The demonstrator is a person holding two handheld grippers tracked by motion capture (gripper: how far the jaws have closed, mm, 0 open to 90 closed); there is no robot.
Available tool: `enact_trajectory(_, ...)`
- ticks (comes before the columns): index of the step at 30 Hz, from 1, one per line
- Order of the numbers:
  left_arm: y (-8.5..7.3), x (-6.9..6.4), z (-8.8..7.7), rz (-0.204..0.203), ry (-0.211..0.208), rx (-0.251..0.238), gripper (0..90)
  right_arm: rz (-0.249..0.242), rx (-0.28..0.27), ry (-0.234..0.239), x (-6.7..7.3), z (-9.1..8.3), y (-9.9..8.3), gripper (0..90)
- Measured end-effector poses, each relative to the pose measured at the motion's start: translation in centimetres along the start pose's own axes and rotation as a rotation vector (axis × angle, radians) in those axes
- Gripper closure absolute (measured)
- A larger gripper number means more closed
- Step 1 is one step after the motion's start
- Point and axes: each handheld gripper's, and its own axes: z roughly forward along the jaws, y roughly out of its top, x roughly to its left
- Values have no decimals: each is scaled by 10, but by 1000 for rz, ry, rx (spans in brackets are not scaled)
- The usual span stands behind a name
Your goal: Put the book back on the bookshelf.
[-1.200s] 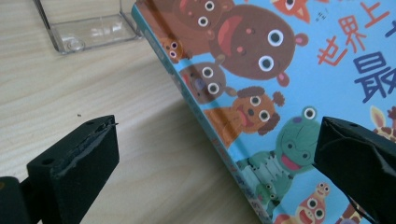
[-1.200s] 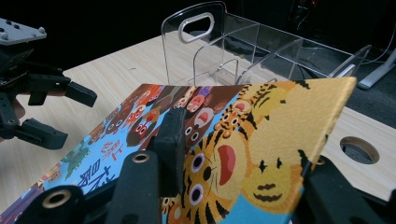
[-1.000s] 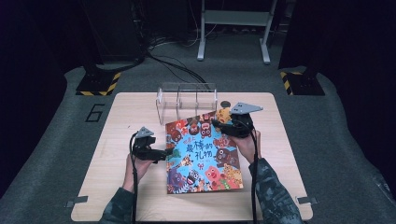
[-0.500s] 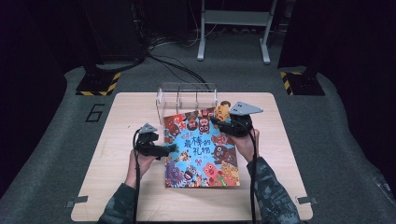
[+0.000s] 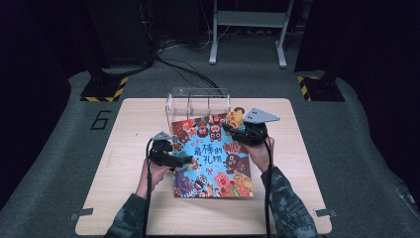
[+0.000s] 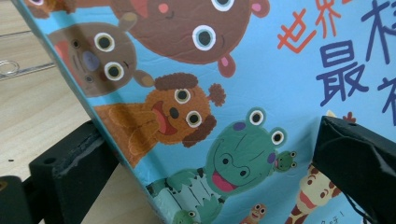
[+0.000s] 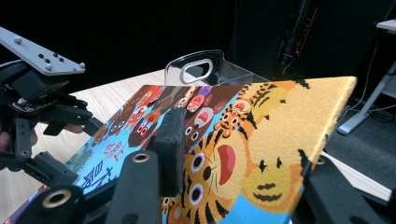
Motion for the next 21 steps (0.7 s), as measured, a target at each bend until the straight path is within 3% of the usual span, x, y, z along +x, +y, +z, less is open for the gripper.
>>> enact_trajectory(6,-2,5,-6,-9,-7,-27,99,54,8,16,-6,2,-3,586)
enact_trajectory(7,-2,6,-7,-8,-15,-23,112,81,20,21,-7,3,-3,585)
enact_trajectory(9,-3,7,-8,-5,-16,-32,126,79,19,21,-8,3,-4,585)
enact_trajectory(17,-7,7,-7,-32,-44,-37,157,158,106,63,-15,3,1,600)
enact_trajectory(21,-7,9,-8,-21,-51,-45,176,198,135,82,-17,2,3,615)
